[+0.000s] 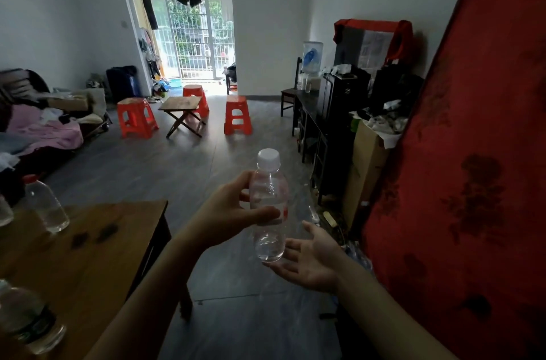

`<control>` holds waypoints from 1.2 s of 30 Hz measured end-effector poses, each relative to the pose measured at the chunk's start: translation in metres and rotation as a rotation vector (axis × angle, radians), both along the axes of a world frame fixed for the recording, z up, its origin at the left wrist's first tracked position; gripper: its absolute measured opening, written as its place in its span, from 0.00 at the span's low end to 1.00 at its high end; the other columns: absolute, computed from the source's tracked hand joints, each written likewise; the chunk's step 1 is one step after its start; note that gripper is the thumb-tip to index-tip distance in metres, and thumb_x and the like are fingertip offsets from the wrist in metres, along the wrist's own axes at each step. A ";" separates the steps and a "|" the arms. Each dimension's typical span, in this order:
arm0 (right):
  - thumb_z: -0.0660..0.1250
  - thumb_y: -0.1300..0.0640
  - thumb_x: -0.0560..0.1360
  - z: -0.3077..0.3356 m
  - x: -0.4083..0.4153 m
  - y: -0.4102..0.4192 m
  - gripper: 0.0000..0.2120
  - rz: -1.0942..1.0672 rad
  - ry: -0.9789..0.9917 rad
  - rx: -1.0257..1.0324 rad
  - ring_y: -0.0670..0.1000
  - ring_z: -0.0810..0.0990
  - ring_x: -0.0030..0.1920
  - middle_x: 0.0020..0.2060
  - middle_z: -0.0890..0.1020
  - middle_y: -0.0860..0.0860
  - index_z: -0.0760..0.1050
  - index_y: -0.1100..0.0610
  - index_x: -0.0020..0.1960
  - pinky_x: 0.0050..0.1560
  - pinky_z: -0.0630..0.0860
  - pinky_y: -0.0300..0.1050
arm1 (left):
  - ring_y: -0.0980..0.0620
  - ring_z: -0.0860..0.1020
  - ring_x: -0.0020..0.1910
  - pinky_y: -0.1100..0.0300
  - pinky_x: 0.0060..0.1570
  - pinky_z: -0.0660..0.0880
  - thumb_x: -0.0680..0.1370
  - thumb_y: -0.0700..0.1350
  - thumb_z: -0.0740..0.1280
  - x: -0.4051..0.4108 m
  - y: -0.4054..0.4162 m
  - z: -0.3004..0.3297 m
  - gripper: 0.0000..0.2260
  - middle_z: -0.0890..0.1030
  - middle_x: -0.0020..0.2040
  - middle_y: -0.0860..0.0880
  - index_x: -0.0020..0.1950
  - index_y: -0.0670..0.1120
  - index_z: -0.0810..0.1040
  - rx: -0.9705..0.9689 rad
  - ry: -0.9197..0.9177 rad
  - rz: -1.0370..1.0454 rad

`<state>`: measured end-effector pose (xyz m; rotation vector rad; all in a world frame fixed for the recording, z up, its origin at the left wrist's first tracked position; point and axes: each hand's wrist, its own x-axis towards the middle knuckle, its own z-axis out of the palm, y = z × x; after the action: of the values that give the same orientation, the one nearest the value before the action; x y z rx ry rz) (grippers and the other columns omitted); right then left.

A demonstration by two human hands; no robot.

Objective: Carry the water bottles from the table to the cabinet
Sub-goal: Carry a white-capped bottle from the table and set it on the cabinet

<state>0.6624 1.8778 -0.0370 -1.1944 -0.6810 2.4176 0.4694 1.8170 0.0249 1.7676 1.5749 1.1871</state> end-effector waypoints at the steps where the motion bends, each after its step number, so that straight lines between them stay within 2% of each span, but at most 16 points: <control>1: 0.52 0.38 0.82 -0.001 -0.005 0.011 0.34 -0.001 0.000 -0.003 0.65 0.76 0.66 0.64 0.79 0.62 0.73 0.68 0.65 0.50 0.79 0.55 | 0.55 0.83 0.54 0.64 0.45 0.79 0.70 0.53 0.79 -0.006 0.010 0.000 0.28 0.83 0.58 0.55 0.67 0.54 0.74 0.005 0.003 0.000; 3: 0.52 0.38 0.82 -0.002 -0.015 0.032 0.34 -0.002 0.013 -0.006 0.65 0.75 0.66 0.64 0.79 0.62 0.73 0.68 0.64 0.50 0.79 0.55 | 0.56 0.83 0.52 0.63 0.44 0.79 0.67 0.57 0.79 -0.016 0.031 0.000 0.30 0.84 0.56 0.54 0.67 0.53 0.75 0.041 0.005 0.024; 8: 0.52 0.39 0.82 -0.006 -0.029 0.095 0.32 -0.021 0.059 -0.001 0.66 0.75 0.67 0.64 0.79 0.64 0.74 0.68 0.63 0.60 0.74 0.55 | 0.56 0.84 0.50 0.58 0.44 0.82 0.65 0.63 0.79 -0.030 0.098 -0.001 0.32 0.85 0.54 0.54 0.65 0.53 0.77 0.095 0.013 0.026; 11: 0.52 0.40 0.82 -0.007 -0.036 0.145 0.32 -0.029 0.060 0.019 0.66 0.75 0.66 0.64 0.79 0.64 0.73 0.68 0.64 0.57 0.76 0.55 | 0.54 0.84 0.53 0.54 0.48 0.84 0.65 0.63 0.75 -0.036 0.149 -0.001 0.33 0.84 0.56 0.55 0.67 0.53 0.76 0.077 0.065 -0.004; 13: 0.52 0.40 0.82 -0.006 -0.040 0.184 0.33 -0.037 0.060 0.022 0.67 0.75 0.66 0.64 0.78 0.64 0.72 0.68 0.66 0.52 0.78 0.55 | 0.54 0.84 0.53 0.57 0.47 0.82 0.65 0.62 0.75 -0.038 0.185 0.003 0.32 0.84 0.56 0.55 0.67 0.54 0.76 0.079 0.052 -0.010; 15: 0.53 0.40 0.82 -0.001 -0.043 0.222 0.33 -0.043 0.058 0.020 0.67 0.76 0.65 0.63 0.79 0.64 0.72 0.68 0.66 0.52 0.78 0.56 | 0.55 0.83 0.53 0.59 0.46 0.81 0.66 0.61 0.77 -0.038 0.221 0.011 0.32 0.84 0.56 0.55 0.67 0.54 0.75 0.074 0.049 -0.018; 18: 0.53 0.39 0.81 0.010 -0.047 0.279 0.33 -0.029 0.056 0.036 0.67 0.76 0.66 0.63 0.79 0.64 0.73 0.68 0.66 0.57 0.76 0.56 | 0.53 0.83 0.55 0.59 0.47 0.82 0.69 0.52 0.79 -0.039 0.276 0.024 0.27 0.83 0.57 0.55 0.66 0.53 0.75 0.070 0.082 -0.027; 21: 0.53 0.39 0.81 0.022 -0.056 0.336 0.33 -0.009 0.043 0.084 0.66 0.75 0.67 0.65 0.78 0.64 0.72 0.68 0.67 0.53 0.78 0.55 | 0.53 0.81 0.57 0.57 0.50 0.82 0.72 0.46 0.78 -0.043 0.327 0.032 0.25 0.81 0.59 0.52 0.67 0.50 0.73 0.107 0.099 0.013; 24: 0.52 0.39 0.81 0.026 -0.064 0.380 0.33 -0.003 0.038 0.088 0.66 0.75 0.67 0.65 0.78 0.63 0.71 0.68 0.68 0.52 0.78 0.55 | 0.53 0.81 0.57 0.58 0.52 0.81 0.72 0.45 0.78 -0.050 0.364 0.032 0.25 0.81 0.59 0.49 0.66 0.47 0.74 0.129 0.055 0.080; 27: 0.52 0.39 0.81 0.022 -0.073 0.416 0.34 0.014 0.056 0.059 0.65 0.75 0.67 0.66 0.78 0.63 0.71 0.67 0.69 0.54 0.78 0.56 | 0.53 0.82 0.56 0.60 0.49 0.81 0.71 0.45 0.79 -0.065 0.396 0.026 0.25 0.82 0.58 0.51 0.64 0.46 0.75 0.121 0.024 0.101; 31: 0.52 0.39 0.82 0.011 -0.094 0.461 0.34 0.029 0.052 0.022 0.66 0.75 0.67 0.66 0.78 0.63 0.71 0.68 0.68 0.56 0.76 0.55 | 0.55 0.82 0.56 0.64 0.48 0.81 0.71 0.48 0.78 -0.090 0.439 0.018 0.26 0.82 0.59 0.53 0.66 0.47 0.74 0.084 0.028 0.106; 36: 0.52 0.39 0.81 0.002 -0.138 0.526 0.33 0.041 0.062 0.016 0.65 0.75 0.67 0.64 0.78 0.64 0.72 0.68 0.67 0.59 0.74 0.55 | 0.59 0.81 0.56 0.63 0.49 0.82 0.72 0.48 0.77 -0.129 0.503 0.014 0.26 0.81 0.58 0.56 0.67 0.49 0.73 0.072 0.030 0.111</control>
<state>0.5246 2.4036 -0.0354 -1.1041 -0.7113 2.4666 0.3400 2.3196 0.0389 1.7706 1.6866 1.2889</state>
